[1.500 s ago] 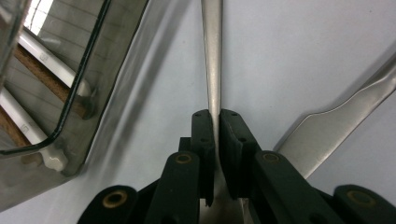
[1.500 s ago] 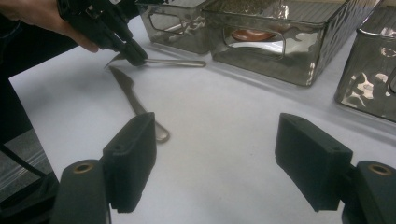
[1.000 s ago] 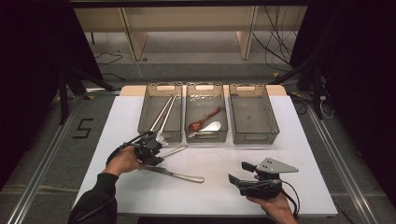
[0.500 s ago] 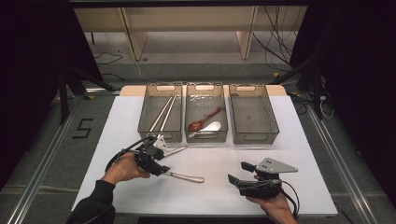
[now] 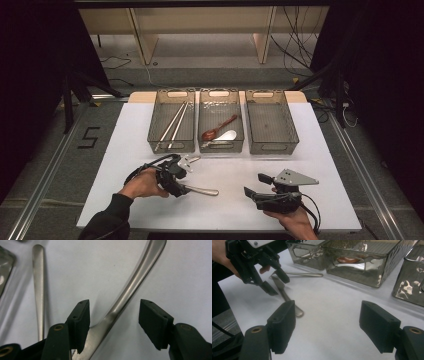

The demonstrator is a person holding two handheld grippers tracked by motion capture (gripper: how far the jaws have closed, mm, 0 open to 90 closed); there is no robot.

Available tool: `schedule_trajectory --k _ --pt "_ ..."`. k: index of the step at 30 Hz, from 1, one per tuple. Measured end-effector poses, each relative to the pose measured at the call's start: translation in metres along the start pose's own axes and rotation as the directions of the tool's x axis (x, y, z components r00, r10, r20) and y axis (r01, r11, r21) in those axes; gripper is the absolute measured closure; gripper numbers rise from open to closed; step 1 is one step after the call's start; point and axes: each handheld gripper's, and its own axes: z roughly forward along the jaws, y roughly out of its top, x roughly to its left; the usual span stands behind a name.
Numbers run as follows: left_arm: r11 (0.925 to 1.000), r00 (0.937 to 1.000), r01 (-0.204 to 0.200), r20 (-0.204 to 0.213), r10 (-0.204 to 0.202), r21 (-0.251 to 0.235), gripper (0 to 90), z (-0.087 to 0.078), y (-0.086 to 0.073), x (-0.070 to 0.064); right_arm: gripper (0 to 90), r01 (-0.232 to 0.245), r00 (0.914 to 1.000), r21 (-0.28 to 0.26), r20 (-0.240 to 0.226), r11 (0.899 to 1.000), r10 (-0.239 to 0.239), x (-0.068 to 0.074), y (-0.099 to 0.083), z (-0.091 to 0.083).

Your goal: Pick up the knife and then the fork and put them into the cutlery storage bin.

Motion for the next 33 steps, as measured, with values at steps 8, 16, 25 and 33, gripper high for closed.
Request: schedule_trajectory --k 8,16,25,33 --pt "0.9993 0.9994 -0.014 0.033 0.013 0.035 48.1 0.01 0.005 0.001 30.1 0.0 1.0 0.003 -0.002 1.0 0.0 0.0 0.0 0.0" --pt "0.9977 0.9989 -0.031 0.035 0.029 0.06 54.9 0.01 0.008 0.0 30.1 0.001 1.0 0.004 -0.002 1.0 -0.001 0.0 0.0 0.001" --pt "0.9946 0.998 -0.057 0.031 0.055 0.087 66.4 0.009 0.01 -0.005 30.1 0.002 1.0 0.004 -0.001 1.0 -0.002 0.0 0.0 0.0" --pt "0.9899 0.9972 -0.068 0.04 0.063 0.125 78.4 0.009 0.013 -0.01 30.2 0.003 1.0 0.003 0.002 1.0 -0.003 0.0 0.0 0.0"
